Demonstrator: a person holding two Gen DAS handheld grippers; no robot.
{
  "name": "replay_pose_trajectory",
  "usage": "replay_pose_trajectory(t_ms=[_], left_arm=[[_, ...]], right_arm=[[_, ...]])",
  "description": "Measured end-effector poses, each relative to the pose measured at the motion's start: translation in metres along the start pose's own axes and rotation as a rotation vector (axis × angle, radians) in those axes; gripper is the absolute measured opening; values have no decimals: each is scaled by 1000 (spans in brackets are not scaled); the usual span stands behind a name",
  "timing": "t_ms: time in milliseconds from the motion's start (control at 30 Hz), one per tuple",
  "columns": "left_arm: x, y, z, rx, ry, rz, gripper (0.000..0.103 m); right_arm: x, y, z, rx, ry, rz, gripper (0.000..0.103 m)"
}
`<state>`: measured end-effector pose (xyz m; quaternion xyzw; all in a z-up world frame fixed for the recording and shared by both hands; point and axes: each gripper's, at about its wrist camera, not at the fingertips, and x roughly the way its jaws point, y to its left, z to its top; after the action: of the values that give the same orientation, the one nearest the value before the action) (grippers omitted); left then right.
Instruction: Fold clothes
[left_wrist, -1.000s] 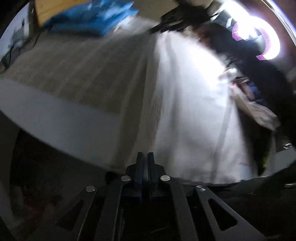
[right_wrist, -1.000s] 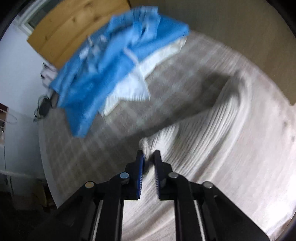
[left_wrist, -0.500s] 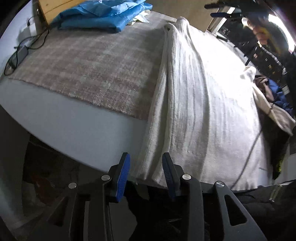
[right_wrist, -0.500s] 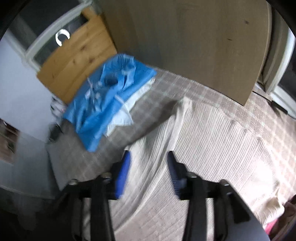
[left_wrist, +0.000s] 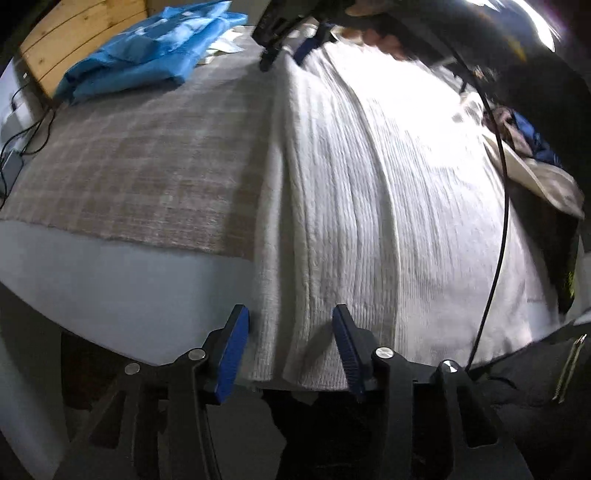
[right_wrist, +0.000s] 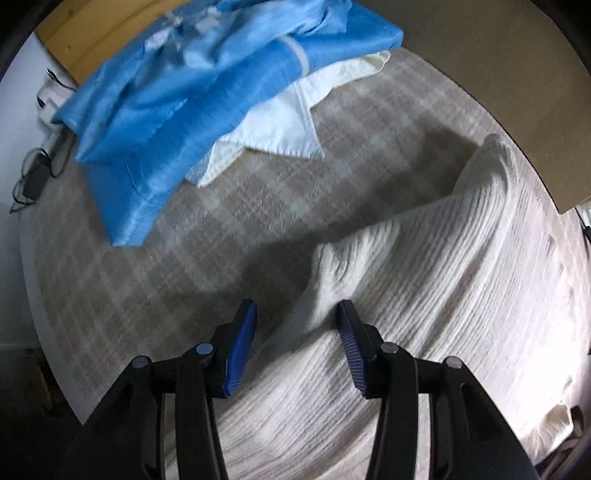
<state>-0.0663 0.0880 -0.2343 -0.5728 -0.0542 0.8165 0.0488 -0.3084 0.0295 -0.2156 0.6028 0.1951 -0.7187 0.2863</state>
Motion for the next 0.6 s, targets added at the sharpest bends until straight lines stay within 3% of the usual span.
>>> replay_pose_trajectory(t_ms=[33, 100, 267, 433, 500, 600], left_arm=[[0, -1, -1, 7, -11, -1, 26], [1, -2, -4, 20, -32, -7, 16], [-8, -7, -7, 72, -69, -7, 11], [-45, -30, -4, 138, -127, -68, 9], [-57, -49, -6, 185, -144, -95, 8], [-50, -76, -9, 262, -108, -121, 6]], right_arm=[[0, -4, -2, 9, -8, 7, 40], [-1, -12, -5, 29, -24, 23, 12], [-22, -48, -27, 157, -119, 178, 8], [-57, -91, -68, 263, -254, 285, 7], [-67, -107, -86, 329, -300, 314, 7], [-74, -140, -122, 437, -344, 323, 7]])
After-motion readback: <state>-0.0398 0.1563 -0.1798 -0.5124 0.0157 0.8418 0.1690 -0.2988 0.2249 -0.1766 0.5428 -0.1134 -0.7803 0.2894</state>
